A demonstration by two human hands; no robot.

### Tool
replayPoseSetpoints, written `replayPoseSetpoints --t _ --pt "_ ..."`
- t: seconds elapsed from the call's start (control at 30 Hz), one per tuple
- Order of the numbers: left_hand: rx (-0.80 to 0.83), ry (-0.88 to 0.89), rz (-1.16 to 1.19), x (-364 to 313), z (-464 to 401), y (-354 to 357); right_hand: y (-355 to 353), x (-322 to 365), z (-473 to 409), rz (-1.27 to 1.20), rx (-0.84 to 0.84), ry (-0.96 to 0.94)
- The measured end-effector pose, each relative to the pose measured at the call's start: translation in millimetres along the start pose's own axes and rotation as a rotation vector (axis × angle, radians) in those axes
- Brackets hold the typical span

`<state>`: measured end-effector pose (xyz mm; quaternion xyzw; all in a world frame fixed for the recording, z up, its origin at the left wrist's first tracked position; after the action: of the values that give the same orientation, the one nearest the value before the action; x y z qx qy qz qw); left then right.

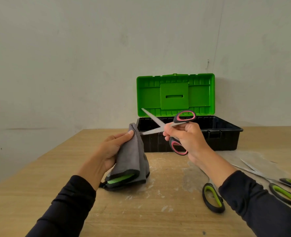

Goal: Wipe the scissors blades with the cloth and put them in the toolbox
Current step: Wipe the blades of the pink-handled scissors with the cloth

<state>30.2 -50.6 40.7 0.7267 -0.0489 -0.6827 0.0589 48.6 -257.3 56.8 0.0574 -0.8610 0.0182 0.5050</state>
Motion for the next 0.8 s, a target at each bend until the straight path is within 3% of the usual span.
replayPoseSetpoints --t 0.13,0.3,0.4,0.5,0.67,0.8 --pt "-0.146 0.101 0.091 -2 2 7 0 -4 -1 -0.067 -0.167 0.067" --pt "-0.363 0.404 -0.094 0 11 32 15 -13 5 -0.044 -0.223 0.128" --pt "-0.485 0.367 0.08 3 10 25 13 -10 5 -0.136 -0.24 0.153" --pt "-0.423 0.254 0.264 5 6 25 13 -9 6 -0.27 -0.204 0.191" --pt "-0.242 0.168 0.331 9 3 35 27 -12 11 -0.414 -0.099 0.276" --pt "-0.248 0.103 0.362 13 2 34 28 -16 9 -0.542 -0.11 0.341"
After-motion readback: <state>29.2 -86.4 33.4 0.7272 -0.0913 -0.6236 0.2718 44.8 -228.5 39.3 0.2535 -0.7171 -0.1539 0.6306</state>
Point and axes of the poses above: each hand's wrist, its own z-axis away from the middle knuckle, its own y-axis out of the palm, x = y × z, the point moved 2 cm from there along -z, towards the middle knuckle, and after that the axes turned 1 degree about z, right-handed, at the moved point
